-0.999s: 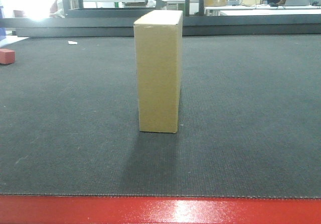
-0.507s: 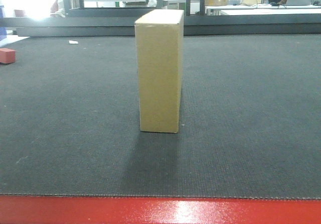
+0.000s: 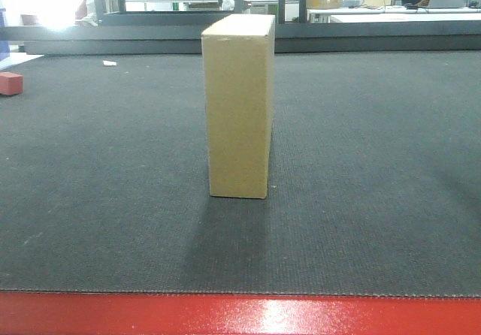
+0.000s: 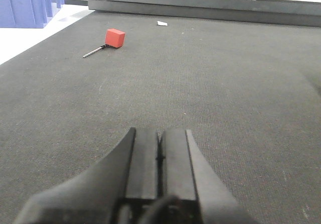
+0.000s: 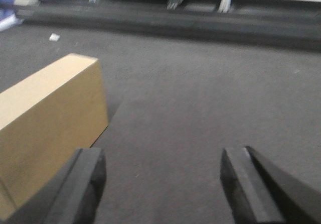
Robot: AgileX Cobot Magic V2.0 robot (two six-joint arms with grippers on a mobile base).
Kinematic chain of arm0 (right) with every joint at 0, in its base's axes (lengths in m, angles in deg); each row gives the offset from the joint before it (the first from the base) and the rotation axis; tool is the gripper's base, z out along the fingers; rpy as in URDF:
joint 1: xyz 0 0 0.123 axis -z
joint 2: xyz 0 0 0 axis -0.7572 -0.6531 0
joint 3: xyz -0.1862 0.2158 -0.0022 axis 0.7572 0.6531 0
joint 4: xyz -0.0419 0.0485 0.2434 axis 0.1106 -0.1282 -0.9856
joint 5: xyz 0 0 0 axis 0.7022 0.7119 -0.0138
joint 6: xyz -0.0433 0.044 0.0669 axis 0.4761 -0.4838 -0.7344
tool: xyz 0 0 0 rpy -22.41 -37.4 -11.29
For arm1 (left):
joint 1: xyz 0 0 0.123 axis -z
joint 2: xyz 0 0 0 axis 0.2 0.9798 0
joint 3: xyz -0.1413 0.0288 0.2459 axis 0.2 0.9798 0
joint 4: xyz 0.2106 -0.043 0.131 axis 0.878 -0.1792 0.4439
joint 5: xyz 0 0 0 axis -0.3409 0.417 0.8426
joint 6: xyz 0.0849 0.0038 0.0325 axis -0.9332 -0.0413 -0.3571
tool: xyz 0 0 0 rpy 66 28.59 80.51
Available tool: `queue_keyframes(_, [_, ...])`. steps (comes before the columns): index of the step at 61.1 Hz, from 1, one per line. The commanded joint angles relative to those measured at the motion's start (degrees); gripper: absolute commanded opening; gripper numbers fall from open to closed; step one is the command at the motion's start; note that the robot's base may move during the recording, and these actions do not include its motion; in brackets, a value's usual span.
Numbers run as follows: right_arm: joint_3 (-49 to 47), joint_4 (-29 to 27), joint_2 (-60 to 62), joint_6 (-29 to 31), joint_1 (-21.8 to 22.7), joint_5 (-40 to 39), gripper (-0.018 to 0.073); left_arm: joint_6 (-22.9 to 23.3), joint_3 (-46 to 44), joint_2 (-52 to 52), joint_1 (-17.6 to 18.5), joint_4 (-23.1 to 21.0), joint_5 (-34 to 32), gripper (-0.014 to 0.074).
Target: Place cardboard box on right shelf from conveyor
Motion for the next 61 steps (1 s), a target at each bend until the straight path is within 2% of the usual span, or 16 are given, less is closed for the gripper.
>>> queue_keyframes(1, [-6.6,0.4,-6.1,0.2,-1.9,-2.4,0.0625,0.0,0.6,-0.7,-0.1,-0.3,-4.9,-0.0116])
queue_keyframes(20, [-36.9,0.6,-30.7,0.1,-13.0,19.0,0.0624,0.0,0.6,-0.7,-0.1,-0.3,-4.9,-0.0116])
queue_keyframes(26, [-46.2,0.6,-37.3,-2.8,-16.3,24.7,0.0624,0.0,0.6,-0.7,-0.1,-0.3,-4.9,-0.0116])
queue_keyframes(32, [-55.0,1.6,-43.0,-9.0,-19.2,28.4,0.0624,0.0,0.6,-0.7,-0.1,-0.3,-4.9,-0.0116])
queue_keyframes(39, [-62.9,5.5,-49.2,-20.1,-21.9,32.2,0.0624,0.0,0.6,-0.7,-0.1,-0.3,-4.9,-0.0116])
queue_keyframes(45, [-68.5,11.1,-53.6,-30.3,-23.6,36.7,0.0624,0.0,0.6,-0.7,-0.1,-0.3,-4.9,-0.0116])
queue_keyframes(54, [-75.5,22.8,-59.3,-44.3,-26.0,46.7,0.0624,0.0,0.6,-0.7,-0.1,-0.3,-4.9,-0.0116])
queue_keyframes(61, [-78.4,28.2,-62.2,-48.7,-28.0,51.1,0.0624,0.0,0.6,-0.7,-0.1,-0.3,-4.9,-0.0116])
